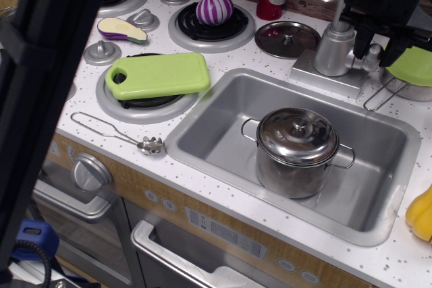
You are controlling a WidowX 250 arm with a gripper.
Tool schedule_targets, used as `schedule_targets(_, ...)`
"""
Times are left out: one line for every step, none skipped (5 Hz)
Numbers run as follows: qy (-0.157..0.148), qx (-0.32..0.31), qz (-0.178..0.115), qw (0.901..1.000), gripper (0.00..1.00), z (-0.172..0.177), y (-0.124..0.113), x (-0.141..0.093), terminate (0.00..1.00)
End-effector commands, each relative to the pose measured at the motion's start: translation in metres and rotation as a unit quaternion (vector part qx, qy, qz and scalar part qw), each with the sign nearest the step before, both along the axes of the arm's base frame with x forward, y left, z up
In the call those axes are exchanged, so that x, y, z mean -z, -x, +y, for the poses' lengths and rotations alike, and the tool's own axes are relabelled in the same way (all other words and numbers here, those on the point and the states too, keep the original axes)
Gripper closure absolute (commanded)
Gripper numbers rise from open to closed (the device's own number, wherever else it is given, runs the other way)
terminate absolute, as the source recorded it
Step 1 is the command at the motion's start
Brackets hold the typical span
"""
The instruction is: Turn lever vertical to front
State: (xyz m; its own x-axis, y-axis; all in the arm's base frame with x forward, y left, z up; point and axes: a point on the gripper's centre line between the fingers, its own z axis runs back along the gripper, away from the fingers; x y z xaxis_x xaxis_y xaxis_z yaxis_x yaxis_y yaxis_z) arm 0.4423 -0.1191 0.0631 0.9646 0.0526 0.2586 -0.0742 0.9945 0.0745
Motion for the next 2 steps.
schedule_targets(0.026,0.002,-0.012,0.9996,1.0,-0.0131,0.0062,0.0054,0.0)
schedule_targets(0.032,0.003,-0.008,0.9994,1.0,-0.0124,0.0059,0.012,0.0)
